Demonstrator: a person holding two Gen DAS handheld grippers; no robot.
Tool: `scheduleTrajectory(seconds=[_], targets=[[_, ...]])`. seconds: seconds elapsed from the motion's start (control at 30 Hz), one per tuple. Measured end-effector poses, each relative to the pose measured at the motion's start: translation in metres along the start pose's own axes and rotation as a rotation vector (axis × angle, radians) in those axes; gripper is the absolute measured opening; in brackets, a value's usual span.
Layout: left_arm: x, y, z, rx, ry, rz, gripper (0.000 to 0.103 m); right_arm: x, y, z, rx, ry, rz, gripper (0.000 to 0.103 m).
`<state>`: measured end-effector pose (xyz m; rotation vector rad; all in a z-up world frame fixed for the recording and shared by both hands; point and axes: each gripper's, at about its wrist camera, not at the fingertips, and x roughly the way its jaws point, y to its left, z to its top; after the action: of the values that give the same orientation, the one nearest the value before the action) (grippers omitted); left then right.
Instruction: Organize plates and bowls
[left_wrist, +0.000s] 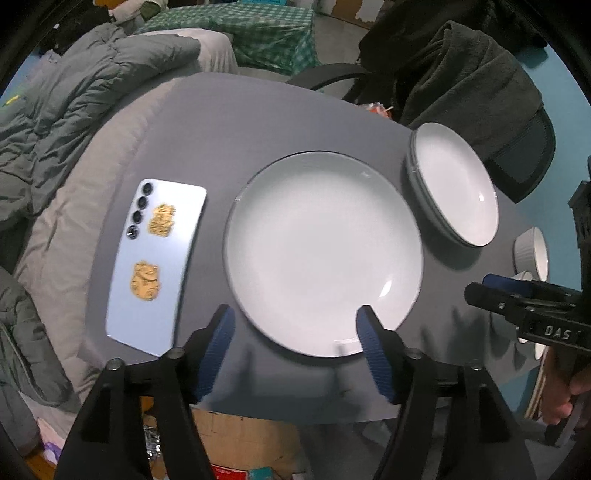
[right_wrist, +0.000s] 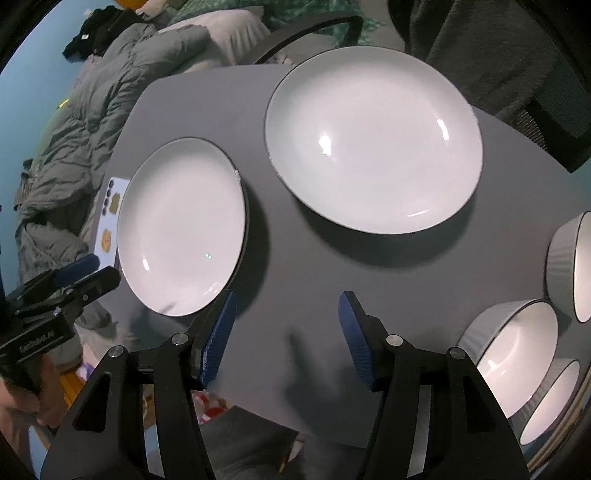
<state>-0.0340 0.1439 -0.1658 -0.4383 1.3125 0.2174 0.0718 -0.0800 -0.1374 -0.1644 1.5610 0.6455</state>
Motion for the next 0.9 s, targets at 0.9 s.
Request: scheduleTrajectory(seconds=[0.9], targets=[[0.046,0.018,0.04,0.053,0.029,0.034,0.073,0.05,0.032,0.032,-0.081,0.028,0.038,0.062]])
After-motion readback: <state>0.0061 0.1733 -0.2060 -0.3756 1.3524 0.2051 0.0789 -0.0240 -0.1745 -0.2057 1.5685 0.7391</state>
